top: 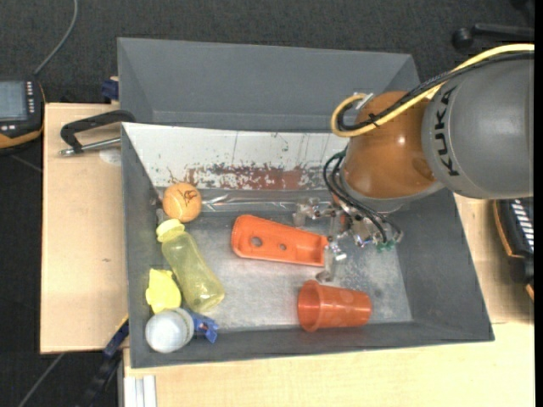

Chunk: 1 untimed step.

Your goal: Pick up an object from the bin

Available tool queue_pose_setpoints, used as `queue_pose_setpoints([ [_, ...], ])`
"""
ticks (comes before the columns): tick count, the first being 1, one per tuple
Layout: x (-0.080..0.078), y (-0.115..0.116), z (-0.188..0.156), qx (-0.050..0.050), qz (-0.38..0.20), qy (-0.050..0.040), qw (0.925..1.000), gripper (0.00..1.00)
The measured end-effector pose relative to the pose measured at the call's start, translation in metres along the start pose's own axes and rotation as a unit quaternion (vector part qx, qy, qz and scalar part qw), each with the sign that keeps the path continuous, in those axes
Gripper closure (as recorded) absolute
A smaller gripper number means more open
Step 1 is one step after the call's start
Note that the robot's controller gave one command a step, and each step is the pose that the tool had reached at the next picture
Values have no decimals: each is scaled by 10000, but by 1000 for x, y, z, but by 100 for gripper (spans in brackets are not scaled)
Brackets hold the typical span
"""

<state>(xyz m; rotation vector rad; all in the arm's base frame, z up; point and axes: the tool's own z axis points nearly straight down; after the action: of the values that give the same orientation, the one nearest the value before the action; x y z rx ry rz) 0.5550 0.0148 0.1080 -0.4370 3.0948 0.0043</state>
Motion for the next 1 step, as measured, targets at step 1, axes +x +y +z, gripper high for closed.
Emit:
queue_pose_setpoints([
  [1,-10,24,38,-28,-1416,59,9899,100],
])
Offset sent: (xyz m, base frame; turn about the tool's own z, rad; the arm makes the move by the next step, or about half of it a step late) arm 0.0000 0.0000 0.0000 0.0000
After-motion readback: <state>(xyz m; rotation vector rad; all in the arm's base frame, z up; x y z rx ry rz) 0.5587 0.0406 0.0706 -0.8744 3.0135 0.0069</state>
